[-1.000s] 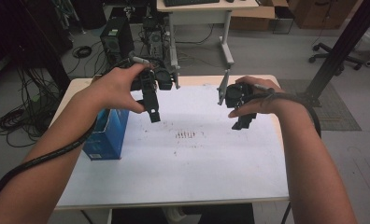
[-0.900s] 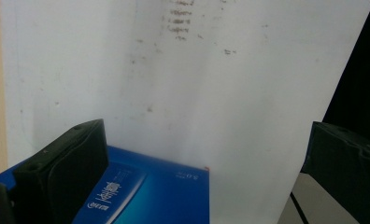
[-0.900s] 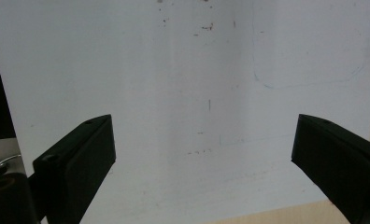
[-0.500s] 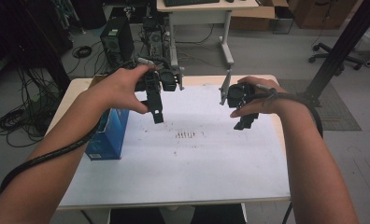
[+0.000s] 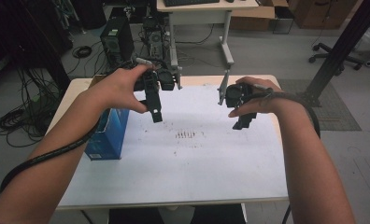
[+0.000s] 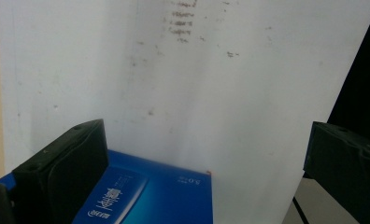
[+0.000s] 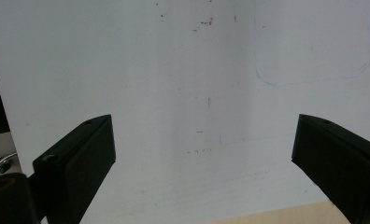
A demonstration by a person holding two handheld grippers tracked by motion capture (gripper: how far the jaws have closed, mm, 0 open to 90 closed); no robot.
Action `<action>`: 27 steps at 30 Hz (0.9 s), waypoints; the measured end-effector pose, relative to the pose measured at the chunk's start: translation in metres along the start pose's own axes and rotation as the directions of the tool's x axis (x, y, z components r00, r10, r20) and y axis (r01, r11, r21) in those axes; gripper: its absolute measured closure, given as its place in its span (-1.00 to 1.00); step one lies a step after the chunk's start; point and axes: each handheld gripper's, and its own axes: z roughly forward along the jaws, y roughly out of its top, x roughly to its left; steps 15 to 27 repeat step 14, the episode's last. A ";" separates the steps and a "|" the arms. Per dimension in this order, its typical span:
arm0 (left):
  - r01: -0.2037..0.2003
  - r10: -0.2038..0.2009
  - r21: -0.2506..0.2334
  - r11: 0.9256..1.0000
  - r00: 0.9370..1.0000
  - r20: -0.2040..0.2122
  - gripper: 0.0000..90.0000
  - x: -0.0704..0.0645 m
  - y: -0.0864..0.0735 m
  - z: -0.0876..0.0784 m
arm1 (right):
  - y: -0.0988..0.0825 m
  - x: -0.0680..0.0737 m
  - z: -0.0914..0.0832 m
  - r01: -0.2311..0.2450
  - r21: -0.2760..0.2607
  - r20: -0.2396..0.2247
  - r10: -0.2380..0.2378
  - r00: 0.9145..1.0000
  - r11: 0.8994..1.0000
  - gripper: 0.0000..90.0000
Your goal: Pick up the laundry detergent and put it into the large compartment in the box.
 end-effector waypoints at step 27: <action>0.009 -0.009 -0.029 1.000 1.000 0.009 -1.00 0.002 -0.004 -0.002 | -0.001 0.001 -0.003 -0.002 -0.004 0.007 0.002 1.000 1.000 -0.87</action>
